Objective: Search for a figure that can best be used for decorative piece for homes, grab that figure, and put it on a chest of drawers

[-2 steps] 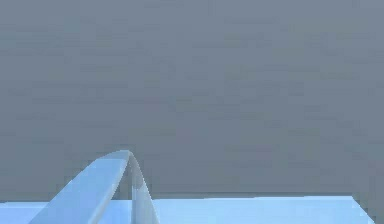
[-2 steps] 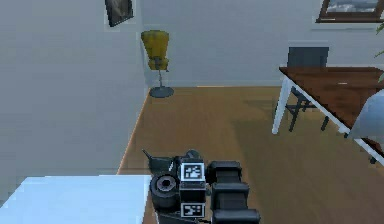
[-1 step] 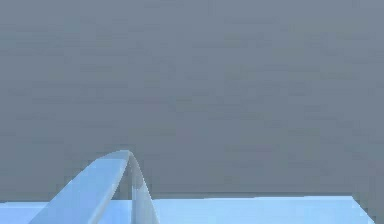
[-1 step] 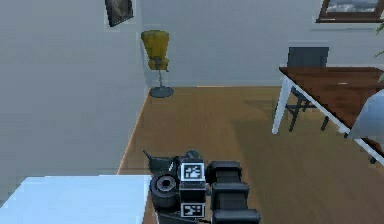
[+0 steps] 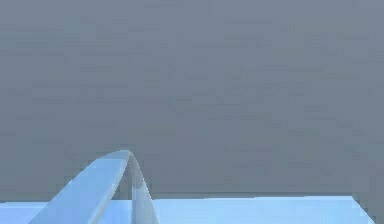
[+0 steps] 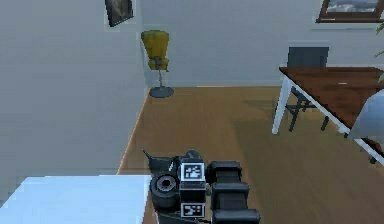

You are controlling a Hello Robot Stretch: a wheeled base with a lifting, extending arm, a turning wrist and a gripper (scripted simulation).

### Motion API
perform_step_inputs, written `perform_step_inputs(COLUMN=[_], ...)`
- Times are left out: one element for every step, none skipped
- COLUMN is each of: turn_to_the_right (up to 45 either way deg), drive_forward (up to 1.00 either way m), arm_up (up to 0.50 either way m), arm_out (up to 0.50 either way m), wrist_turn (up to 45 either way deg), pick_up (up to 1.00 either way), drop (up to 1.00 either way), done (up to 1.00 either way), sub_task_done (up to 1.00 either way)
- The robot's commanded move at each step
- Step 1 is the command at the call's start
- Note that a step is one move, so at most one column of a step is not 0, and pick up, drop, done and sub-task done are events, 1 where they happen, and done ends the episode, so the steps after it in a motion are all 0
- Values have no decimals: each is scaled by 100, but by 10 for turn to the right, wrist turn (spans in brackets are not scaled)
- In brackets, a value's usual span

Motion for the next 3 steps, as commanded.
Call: perform_step_inputs(turn_to_the_right=[0,0,0], drive_forward=[0,0,0], arm_up=[8,0,0], arm_out=[0,0,0], wrist_turn=[0,-450,-450], pick_up=[0,0,0], drop=[0,0,0], done=[0,0,0], sub_task_done=[0,0,0])
